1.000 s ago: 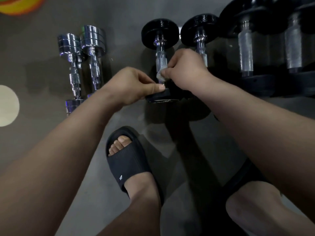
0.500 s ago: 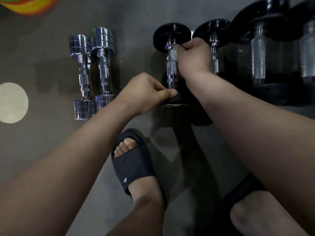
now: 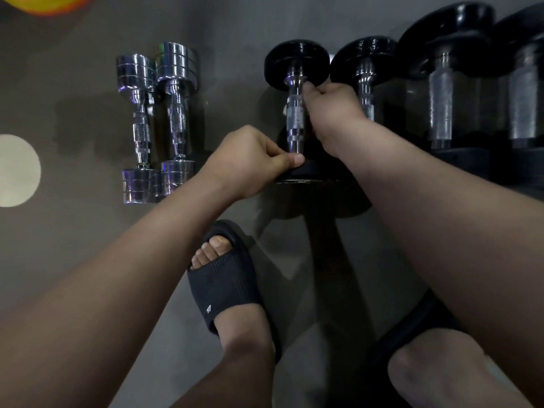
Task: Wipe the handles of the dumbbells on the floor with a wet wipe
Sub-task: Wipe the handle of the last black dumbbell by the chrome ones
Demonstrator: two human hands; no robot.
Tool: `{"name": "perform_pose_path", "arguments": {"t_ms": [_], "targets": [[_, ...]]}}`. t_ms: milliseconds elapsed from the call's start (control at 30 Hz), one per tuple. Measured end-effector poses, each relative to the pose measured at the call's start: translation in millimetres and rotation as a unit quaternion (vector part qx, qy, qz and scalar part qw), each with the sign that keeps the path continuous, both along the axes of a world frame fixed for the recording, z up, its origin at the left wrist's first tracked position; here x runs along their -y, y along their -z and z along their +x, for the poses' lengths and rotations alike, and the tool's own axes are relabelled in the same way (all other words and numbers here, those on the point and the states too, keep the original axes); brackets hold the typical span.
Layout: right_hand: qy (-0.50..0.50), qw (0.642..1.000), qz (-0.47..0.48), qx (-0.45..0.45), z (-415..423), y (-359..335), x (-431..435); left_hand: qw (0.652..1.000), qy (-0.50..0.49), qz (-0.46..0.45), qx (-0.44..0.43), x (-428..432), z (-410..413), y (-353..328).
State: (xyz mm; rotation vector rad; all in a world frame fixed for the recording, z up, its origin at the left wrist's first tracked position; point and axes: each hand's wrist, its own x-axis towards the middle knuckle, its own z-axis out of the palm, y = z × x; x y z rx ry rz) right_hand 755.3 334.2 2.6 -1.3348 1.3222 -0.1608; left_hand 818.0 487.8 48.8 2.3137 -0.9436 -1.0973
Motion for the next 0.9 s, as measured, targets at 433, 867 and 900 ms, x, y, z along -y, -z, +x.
{"name": "perform_pose_path", "arguments": {"t_ms": [433, 867, 900], "targets": [[-0.358, 0.919, -0.016, -0.165, -34.8, -47.8, 5.4, 0.995, -0.086, -0.017, 0.048, -12.4, -15.2, 9.3], [-0.175, 0.979, -0.097, -0.034, -30.2, -10.3, -3.5, 0.995, -0.081, -0.020, 0.049, -14.2, -20.4, 3.4], [-0.167, 0.981, -0.098, -0.028, -29.0, -8.1, -3.6, 0.995, -0.080, -0.020, 0.052, -14.2, -20.8, 3.9]]}}
